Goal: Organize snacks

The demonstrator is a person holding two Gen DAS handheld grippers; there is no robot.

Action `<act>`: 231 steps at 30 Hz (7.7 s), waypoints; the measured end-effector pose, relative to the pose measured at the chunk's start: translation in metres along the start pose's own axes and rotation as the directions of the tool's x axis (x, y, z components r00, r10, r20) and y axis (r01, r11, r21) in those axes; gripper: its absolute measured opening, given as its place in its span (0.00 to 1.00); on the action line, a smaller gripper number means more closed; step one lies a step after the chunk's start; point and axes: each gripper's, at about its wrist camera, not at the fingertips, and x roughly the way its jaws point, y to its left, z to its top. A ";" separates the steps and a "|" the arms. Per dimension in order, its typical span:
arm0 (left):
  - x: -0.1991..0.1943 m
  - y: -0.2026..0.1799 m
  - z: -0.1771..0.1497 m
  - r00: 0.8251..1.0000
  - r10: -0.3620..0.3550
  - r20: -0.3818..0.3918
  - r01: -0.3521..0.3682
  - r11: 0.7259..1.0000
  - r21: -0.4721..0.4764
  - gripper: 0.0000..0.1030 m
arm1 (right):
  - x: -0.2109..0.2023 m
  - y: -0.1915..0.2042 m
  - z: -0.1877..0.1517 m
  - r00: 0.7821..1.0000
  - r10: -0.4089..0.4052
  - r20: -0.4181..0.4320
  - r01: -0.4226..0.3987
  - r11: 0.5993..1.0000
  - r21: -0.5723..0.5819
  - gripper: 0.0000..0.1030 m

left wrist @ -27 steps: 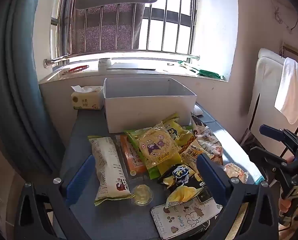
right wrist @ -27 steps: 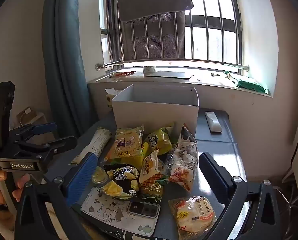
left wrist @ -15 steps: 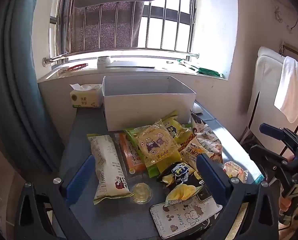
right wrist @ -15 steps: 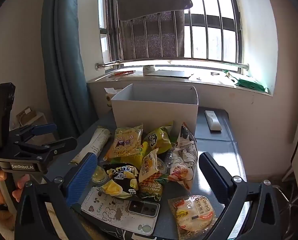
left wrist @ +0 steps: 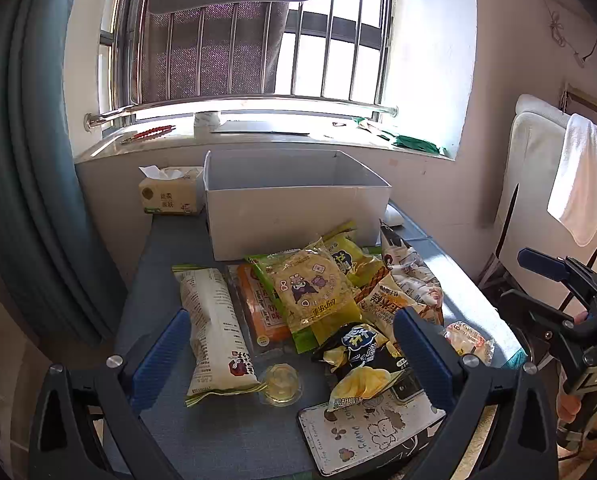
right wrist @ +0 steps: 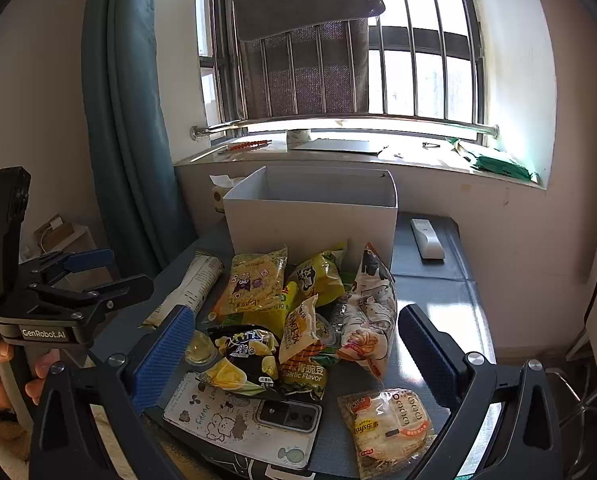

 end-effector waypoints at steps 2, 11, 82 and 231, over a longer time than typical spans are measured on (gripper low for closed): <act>0.000 0.000 0.000 1.000 0.000 0.000 0.000 1.000 -0.002 1.00 | 0.000 0.000 0.001 1.000 0.001 0.001 -0.001 1.000 0.000 1.00; 0.000 -0.001 0.000 1.000 0.001 -0.003 -0.001 1.000 0.003 1.00 | -0.001 -0.001 0.001 1.000 0.003 0.002 -0.003 1.000 0.002 1.00; 0.005 0.017 -0.011 0.999 0.013 -0.042 -0.013 1.000 -0.021 1.00 | 0.035 -0.072 -0.034 0.969 -0.095 -0.228 0.085 0.995 -0.055 1.00; 0.058 0.058 -0.034 0.966 -0.223 -0.133 0.185 0.951 -0.249 1.00 | 0.157 -0.109 -0.006 0.935 0.069 -0.349 0.042 0.953 0.299 0.41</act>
